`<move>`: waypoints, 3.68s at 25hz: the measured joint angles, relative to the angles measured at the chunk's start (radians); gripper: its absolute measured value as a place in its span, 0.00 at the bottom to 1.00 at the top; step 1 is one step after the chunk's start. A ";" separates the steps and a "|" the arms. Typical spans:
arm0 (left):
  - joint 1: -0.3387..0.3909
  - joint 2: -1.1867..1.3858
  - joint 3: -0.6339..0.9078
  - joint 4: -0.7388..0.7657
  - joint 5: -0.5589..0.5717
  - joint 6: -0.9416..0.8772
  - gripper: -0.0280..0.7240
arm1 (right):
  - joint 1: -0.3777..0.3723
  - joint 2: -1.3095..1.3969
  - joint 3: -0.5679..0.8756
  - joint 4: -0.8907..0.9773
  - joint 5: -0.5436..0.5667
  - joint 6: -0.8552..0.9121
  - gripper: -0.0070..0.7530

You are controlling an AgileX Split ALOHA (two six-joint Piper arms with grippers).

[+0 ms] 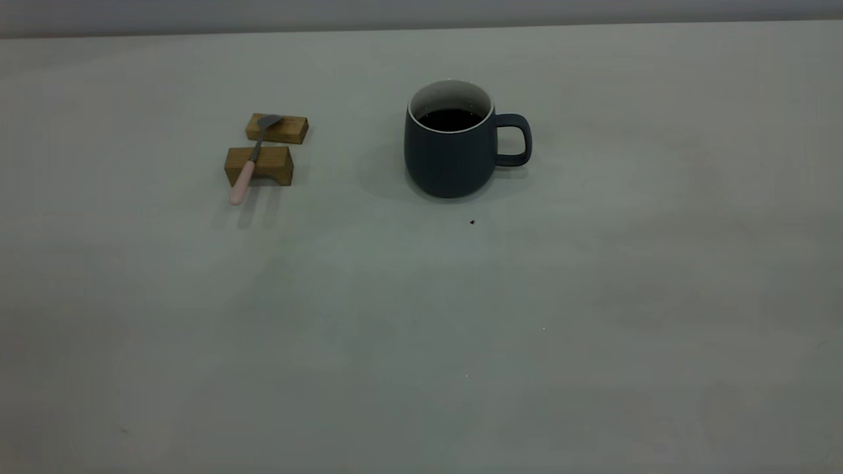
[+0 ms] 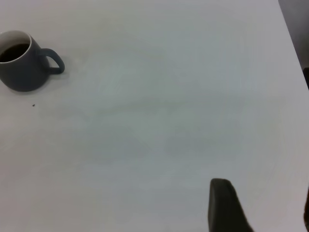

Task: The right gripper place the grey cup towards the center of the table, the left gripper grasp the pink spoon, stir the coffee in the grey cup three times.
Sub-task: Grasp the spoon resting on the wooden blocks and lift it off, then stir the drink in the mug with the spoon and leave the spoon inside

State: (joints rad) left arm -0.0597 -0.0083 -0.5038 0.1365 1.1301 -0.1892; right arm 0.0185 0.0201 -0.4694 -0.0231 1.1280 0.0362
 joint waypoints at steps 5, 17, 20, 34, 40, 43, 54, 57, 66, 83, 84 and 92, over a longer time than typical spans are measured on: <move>0.000 0.202 0.000 0.001 -0.034 0.016 0.78 | 0.000 0.000 0.000 0.000 0.000 0.000 0.57; 0.000 0.988 -0.166 -0.157 -0.371 0.066 0.82 | 0.000 0.000 0.000 0.000 0.000 0.000 0.57; 0.000 1.194 -0.238 -0.255 -0.467 0.130 0.82 | 0.000 0.000 0.000 0.000 0.000 0.000 0.57; -0.074 2.011 -0.698 -0.309 -0.560 0.174 0.82 | 0.000 0.000 0.000 0.000 0.000 0.000 0.57; -0.136 2.209 -0.865 -0.309 -0.576 0.146 0.82 | 0.000 0.000 0.000 0.001 0.000 -0.001 0.57; -0.146 2.278 -0.925 -0.307 -0.576 0.119 0.82 | 0.000 0.000 0.000 0.001 0.000 -0.001 0.57; -0.149 2.403 -0.984 -0.260 -0.606 0.035 0.82 | 0.000 0.000 0.000 0.001 0.000 -0.001 0.57; -0.149 2.435 -0.986 -0.260 -0.617 0.031 0.81 | 0.000 0.000 0.000 0.001 0.000 -0.001 0.57; -0.151 2.453 -0.988 -0.260 -0.638 0.015 0.28 | 0.000 0.000 0.001 0.001 0.000 -0.001 0.57; -0.151 2.223 -1.018 -1.121 -0.327 -0.233 0.22 | 0.000 0.000 0.001 0.001 0.000 -0.001 0.57; -0.151 2.223 -1.018 -1.213 -0.287 -0.280 0.22 | 0.000 0.000 0.001 0.001 0.000 -0.001 0.57; -0.157 2.265 -1.018 -1.626 -0.161 -0.545 0.22 | 0.000 0.000 0.001 0.001 0.000 -0.001 0.57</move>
State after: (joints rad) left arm -0.2164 2.2566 -1.5219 -1.4898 0.9687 -0.7344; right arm 0.0185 0.0201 -0.4687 -0.0220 1.1280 0.0355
